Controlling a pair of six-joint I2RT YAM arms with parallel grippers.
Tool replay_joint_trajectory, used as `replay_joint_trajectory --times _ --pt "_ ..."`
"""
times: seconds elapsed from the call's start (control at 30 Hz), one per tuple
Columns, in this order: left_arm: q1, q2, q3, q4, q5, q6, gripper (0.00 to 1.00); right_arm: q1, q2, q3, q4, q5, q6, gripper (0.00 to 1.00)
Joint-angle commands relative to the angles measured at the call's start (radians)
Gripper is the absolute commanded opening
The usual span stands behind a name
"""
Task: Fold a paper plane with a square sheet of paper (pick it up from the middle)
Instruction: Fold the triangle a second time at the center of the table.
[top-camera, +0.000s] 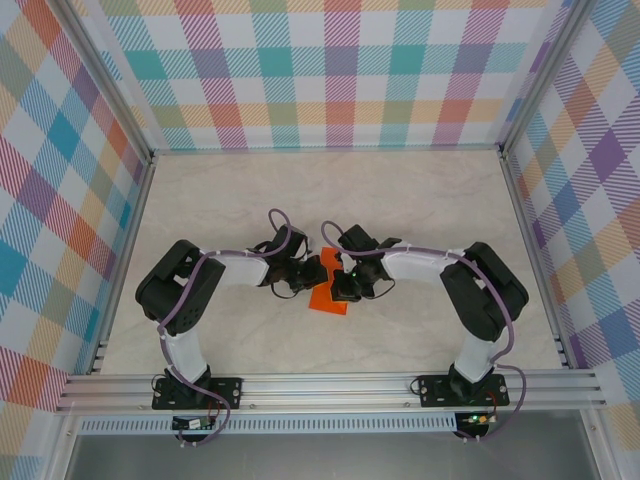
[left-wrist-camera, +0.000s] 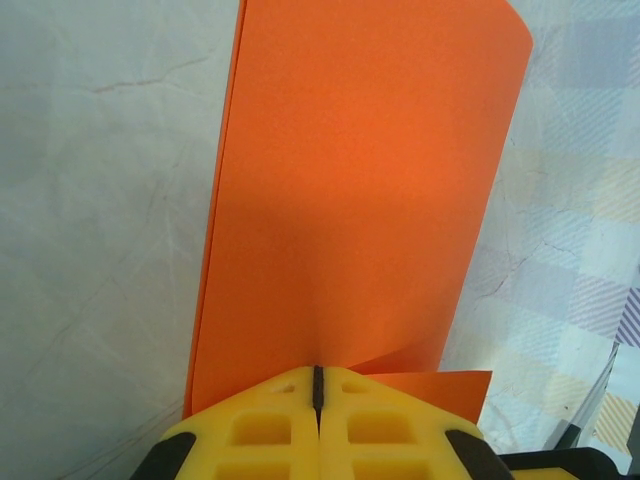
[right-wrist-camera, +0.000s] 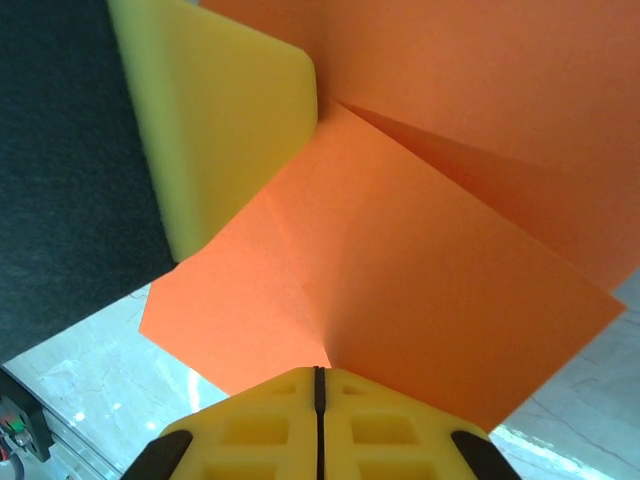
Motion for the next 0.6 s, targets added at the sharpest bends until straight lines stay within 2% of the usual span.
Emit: replay_joint_trajectory --times 0.0,0.3,0.57 --pt "-0.007 0.046 -0.056 -0.143 -0.107 0.018 0.05 0.000 0.032 0.013 -0.032 -0.007 -0.021 0.07" --pt "-0.007 0.051 -0.061 -0.150 -0.119 0.016 0.05 -0.001 0.036 0.010 -0.059 0.024 -0.045 0.07" --pt "-0.007 0.052 -0.062 -0.153 -0.124 0.012 0.04 0.010 -0.015 0.041 -0.060 -0.015 -0.054 0.07"
